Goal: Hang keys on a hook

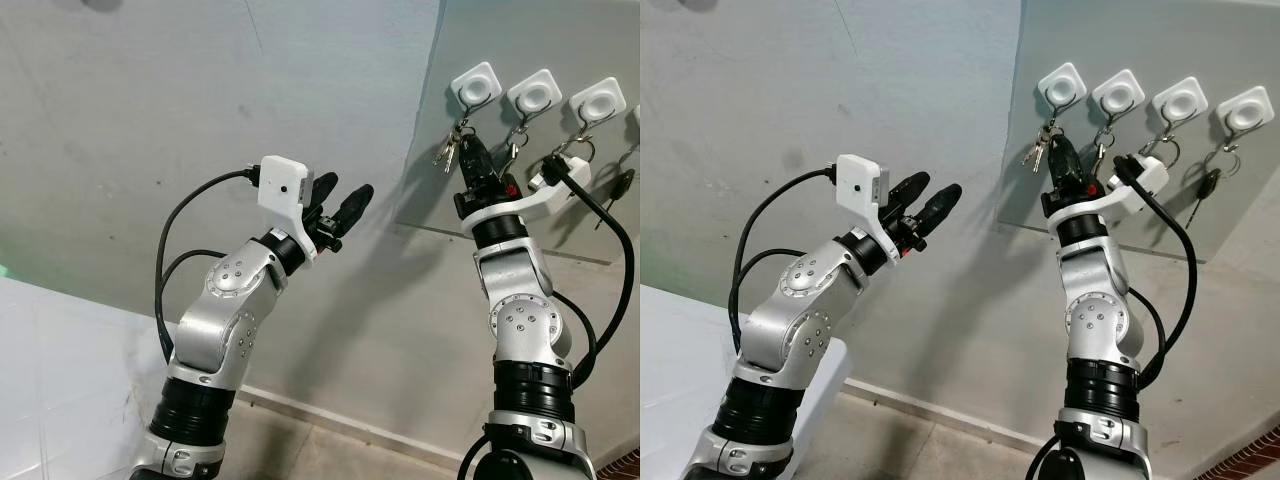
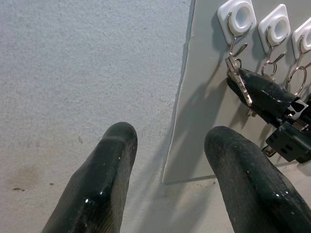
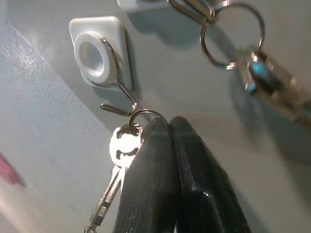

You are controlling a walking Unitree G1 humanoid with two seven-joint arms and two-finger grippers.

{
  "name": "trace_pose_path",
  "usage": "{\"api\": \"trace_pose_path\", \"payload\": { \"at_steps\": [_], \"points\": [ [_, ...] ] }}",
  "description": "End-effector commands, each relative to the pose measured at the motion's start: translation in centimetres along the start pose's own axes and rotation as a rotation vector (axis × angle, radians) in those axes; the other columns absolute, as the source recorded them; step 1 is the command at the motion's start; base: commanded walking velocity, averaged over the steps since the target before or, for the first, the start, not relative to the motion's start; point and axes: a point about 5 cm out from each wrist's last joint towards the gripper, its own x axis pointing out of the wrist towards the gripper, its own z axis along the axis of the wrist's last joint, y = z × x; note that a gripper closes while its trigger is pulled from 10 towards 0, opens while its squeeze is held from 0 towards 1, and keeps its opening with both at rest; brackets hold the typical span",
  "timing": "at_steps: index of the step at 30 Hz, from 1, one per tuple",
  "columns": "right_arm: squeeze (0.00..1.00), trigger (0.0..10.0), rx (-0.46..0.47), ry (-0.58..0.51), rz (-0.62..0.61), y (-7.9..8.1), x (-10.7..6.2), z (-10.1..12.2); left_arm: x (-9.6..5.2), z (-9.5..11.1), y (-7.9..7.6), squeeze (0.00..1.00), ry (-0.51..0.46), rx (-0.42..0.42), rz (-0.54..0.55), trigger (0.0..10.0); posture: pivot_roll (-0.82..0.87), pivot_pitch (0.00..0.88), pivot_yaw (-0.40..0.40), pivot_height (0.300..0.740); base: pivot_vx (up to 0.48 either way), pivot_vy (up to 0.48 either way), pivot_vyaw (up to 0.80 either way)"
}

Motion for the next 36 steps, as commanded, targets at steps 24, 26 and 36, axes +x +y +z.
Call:
{"api": "trace_pose_path", "payload": {
  "at_steps": [24, 26, 36],
  "points": [
    [0.0, 10.0, -0.093, 0.001, 0.204, 2.8, 0.2, -0.1, 0.2, 1.0, -0.1, 0.0, -0.031, 0.006, 0.004, 10.0, -0.01, 0.027, 0.019, 0.74, 0.0, 0.0, 0.0],
    [0.0, 10.0, -0.091, -0.005, 0.206, 2.8, 0.3, 0.0, 0.1, 1.0, 0.0, 0.0, -0.03, 0.006, 0.004, 10.0, -0.01, 0.028, 0.019, 0.74, 0.0, 0.0, 0.0],
    [0.0, 10.0, -0.071, -0.031, 0.169, 2.8, 1.2, 0.8, 0.1, 0.9, 0.0, 0.0, -0.029, 0.004, 0.005, 10.0, 0.0, 0.027, 0.018, 0.74, 0.0, 0.0, 0.0]
  ]
}}
